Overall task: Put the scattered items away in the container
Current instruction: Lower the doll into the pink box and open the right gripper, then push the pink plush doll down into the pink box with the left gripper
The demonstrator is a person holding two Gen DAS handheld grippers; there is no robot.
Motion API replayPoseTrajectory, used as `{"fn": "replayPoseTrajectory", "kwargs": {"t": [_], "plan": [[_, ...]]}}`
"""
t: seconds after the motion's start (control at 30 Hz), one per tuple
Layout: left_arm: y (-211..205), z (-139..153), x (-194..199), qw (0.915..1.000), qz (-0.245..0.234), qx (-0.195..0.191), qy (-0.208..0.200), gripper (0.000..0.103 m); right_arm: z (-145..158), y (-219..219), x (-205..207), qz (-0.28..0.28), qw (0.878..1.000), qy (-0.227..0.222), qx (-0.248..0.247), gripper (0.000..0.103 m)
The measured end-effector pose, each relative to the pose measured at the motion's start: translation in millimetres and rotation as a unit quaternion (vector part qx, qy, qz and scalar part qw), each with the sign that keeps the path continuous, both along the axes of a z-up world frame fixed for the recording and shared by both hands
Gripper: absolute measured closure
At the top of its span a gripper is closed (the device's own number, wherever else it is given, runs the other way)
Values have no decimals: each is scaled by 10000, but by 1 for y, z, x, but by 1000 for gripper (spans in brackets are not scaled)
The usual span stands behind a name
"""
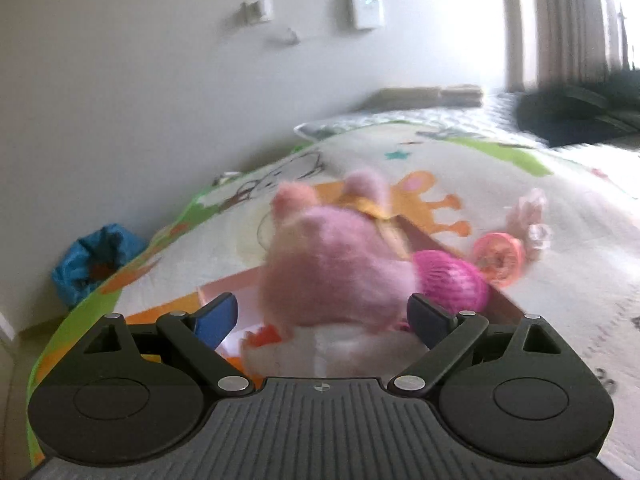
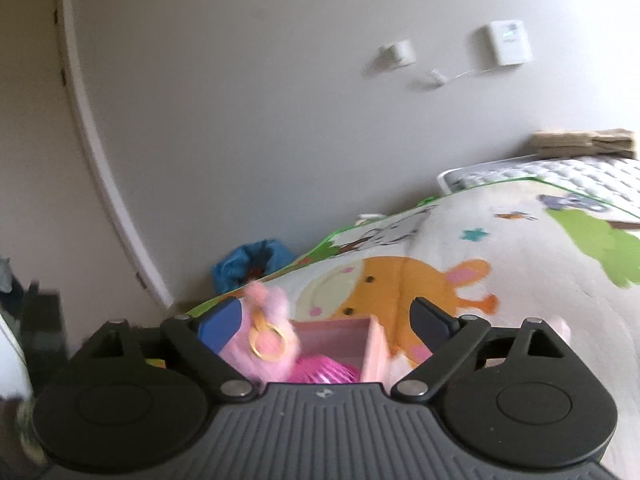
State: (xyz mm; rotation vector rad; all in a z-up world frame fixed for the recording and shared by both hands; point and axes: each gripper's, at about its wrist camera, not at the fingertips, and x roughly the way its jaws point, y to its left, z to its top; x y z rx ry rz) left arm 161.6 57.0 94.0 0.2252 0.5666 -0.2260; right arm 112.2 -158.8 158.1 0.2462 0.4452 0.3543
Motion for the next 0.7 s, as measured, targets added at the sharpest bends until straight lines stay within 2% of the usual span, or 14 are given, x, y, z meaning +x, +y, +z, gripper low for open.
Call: {"fn": "replayPoseTrajectory", "kwargs": {"t": [0.1, 0.17, 0.27, 0.37, 0.5, 0.63, 0.67, 0.7], "plan": [[16, 3, 4, 9984, 535, 164, -127, 6, -36, -21, -18, -367, 9990, 70, 236, 7], [24, 3, 5, 9975, 681, 150, -62, 6, -61, -38, -28, -535, 9964, 274, 590, 7], [25, 1, 4, 9990, 384, 11, 233, 7, -97, -61, -35, -709, 9879, 647, 1215, 7], [10, -6, 3, 9992, 99, 192, 336, 7, -122, -75, -43, -901, 9811, 668, 1579, 7], [-10, -14, 19, 9984, 105, 411, 387, 7, -130, -83, -49, -917, 9779, 531, 1804, 7], [-29, -26, 38, 9960, 107, 761, 457, 7, -131, -85, -50, -893, 9789, 463, 1777, 6], [-32, -31, 43, 9946, 173, 878, 519, 20, -131, -85, -50, -889, 9790, 453, 1778, 6], [-32, -32, 45, 9940, 213, 878, 621, 25, -131, -86, -51, -891, 9786, 456, 1796, 6]]}}
